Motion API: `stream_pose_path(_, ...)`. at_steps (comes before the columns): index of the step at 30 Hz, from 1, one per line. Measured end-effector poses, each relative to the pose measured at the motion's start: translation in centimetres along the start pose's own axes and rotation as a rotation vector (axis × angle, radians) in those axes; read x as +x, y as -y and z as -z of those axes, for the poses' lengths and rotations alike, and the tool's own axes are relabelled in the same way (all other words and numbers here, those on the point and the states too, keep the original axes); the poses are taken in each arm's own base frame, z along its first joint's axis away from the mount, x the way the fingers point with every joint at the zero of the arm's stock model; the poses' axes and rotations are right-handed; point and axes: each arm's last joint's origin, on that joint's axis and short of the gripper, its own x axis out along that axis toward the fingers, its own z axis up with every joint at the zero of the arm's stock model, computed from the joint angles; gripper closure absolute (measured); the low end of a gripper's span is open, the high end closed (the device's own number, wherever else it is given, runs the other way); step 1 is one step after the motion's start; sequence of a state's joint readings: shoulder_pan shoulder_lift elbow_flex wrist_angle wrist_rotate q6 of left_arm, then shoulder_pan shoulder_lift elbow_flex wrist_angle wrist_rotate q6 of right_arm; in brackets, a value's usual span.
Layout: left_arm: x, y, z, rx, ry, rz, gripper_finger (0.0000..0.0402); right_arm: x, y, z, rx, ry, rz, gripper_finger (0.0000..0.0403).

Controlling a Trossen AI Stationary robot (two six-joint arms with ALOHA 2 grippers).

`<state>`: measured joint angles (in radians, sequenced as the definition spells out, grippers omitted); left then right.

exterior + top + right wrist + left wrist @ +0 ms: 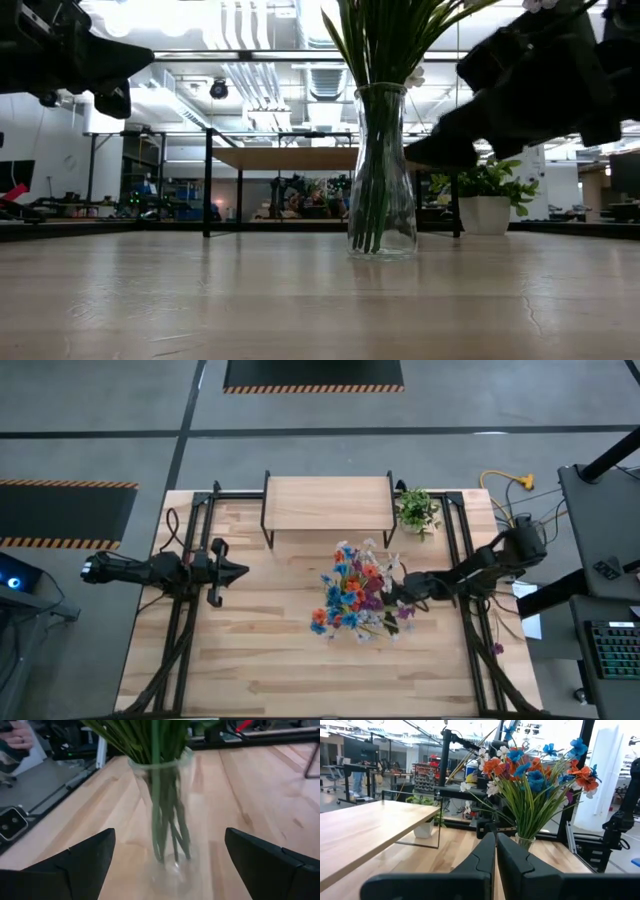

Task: Pick and place flowers into a vace then onto a shelf
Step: Put the transparent vase on the shelf

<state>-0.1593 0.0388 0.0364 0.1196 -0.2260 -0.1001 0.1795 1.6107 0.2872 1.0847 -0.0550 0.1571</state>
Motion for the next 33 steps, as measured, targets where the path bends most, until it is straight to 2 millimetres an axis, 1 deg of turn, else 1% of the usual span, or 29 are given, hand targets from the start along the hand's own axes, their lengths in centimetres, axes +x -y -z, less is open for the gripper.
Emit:
stream_pose_path(5,0.0,0.0,0.0,-0.001,0.001,0.010,0.0401,1.8,-0.2,-0.6,-0.016,0.023,-0.061,0.0037)
stream_pose_path(9,0.0,0.0,0.1,0.000,-0.006,0.011,0.0401,2.9,-0.1,-0.8,-0.028,0.023,-0.063,0.0037)
stream_pose_path(13,0.0,0.0,0.1,0.001,-0.012,0.011,0.0402,3.4,-0.1,-1.1,-0.047,0.037,-0.063,0.0037)
stream_pose_path(23,0.1,0.1,0.2,0.003,-0.020,0.013,0.0402,4.7,-0.2,-2.3,-0.017,0.073,-0.063,0.0037)
stream_pose_path(26,0.1,0.1,0.2,0.003,-0.020,0.014,0.0402,5.4,-0.2,-2.1,-0.016,0.062,-0.061,0.0037)
stream_pose_path(30,0.1,0.1,0.2,-0.001,-0.022,0.024,0.0402,6.3,0.0,-1.4,-0.004,0.030,-0.056,0.0037)
stream_pose_path(33,0.1,0.1,0.2,-0.022,-0.022,0.029,0.0402,6.6,0.1,-1.0,-0.001,0.018,-0.057,0.0038)
